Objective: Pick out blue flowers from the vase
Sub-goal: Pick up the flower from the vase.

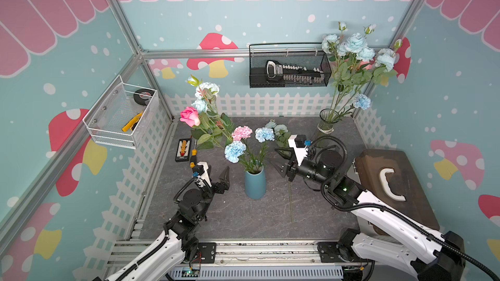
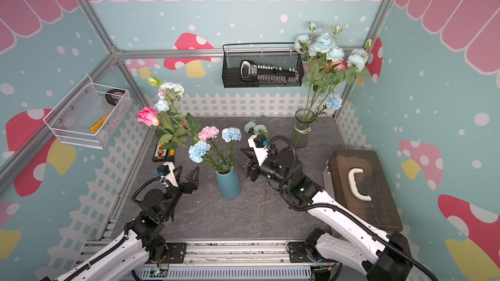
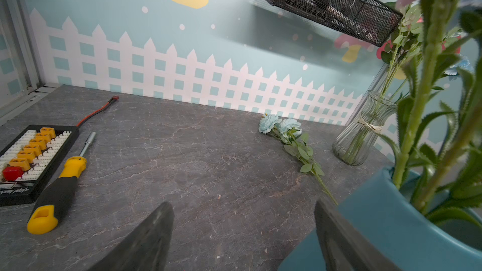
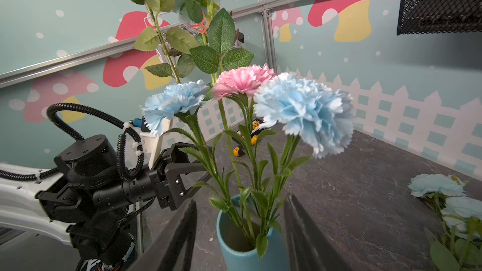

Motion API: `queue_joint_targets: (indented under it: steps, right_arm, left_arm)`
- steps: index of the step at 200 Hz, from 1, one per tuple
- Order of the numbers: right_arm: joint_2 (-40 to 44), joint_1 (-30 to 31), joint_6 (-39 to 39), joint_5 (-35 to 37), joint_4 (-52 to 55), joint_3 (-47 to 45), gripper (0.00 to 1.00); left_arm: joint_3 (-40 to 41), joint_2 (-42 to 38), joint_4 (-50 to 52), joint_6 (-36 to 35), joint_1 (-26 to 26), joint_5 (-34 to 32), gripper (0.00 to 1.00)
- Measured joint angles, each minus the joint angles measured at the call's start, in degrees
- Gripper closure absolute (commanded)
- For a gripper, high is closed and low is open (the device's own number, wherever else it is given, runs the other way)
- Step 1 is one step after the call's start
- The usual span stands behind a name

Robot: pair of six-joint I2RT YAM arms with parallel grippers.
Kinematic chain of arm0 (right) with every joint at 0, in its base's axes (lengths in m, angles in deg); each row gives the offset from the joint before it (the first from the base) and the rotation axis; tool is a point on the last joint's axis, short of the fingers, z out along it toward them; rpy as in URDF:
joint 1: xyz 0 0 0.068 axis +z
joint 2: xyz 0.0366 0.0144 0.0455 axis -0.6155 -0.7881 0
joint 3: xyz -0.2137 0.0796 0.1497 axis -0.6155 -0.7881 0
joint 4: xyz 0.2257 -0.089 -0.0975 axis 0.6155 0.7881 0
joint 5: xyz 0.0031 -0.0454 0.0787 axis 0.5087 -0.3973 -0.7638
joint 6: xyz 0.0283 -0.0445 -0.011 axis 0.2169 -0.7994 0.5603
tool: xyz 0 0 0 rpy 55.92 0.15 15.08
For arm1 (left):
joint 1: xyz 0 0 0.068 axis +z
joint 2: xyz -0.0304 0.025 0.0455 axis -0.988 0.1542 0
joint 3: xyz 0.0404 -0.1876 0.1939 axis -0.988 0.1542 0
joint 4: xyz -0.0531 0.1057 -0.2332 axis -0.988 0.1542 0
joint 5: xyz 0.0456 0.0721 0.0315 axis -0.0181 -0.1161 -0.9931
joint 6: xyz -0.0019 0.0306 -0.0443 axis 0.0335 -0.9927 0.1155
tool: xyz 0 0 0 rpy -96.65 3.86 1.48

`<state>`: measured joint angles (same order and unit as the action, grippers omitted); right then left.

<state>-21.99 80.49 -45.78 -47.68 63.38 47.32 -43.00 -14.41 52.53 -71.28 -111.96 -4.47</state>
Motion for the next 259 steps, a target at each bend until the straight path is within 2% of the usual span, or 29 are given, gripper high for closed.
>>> queue_joint_targets:
  steps: [29, 60, 106, 159, 216, 259]
  right_arm:
    - [0.5, 0.0, 1.0, -0.2, 0.0, -4.1, 0.46]
    - [-3.3, 0.0, 2.2, -1.2, -1.7, -6.9, 0.44]
    - [-10.5, 0.0, 3.1, -2.3, -7.0, -7.1, 0.41]
    - [-13.6, 0.0, 3.0, -2.2, -9.8, -6.6, 0.39]
    - [-17.2, 0.0, 2.6, -2.3, -11.0, -3.5, 0.47]
    - [-19.5, 0.0, 2.2, -2.6, -11.3, -2.3, 0.62]
  left_arm:
    - [0.0, 0.4, 0.0, 0.0, 0.0, 0.0, 0.15]
    - [0.0, 0.7, 0.0, 0.0, 0.0, 0.0, 0.15]
    - [0.0, 0.8, 0.0, 0.0, 0.0, 0.0, 0.15]
    - [0.0, 0.8, 0.0, 0.0, 0.0, 0.0, 0.15]
    - [0.0, 0.8, 0.0, 0.0, 0.0, 0.0, 0.15]
    - [0.0, 0.7, 0.0, 0.0, 0.0, 0.0, 0.15]
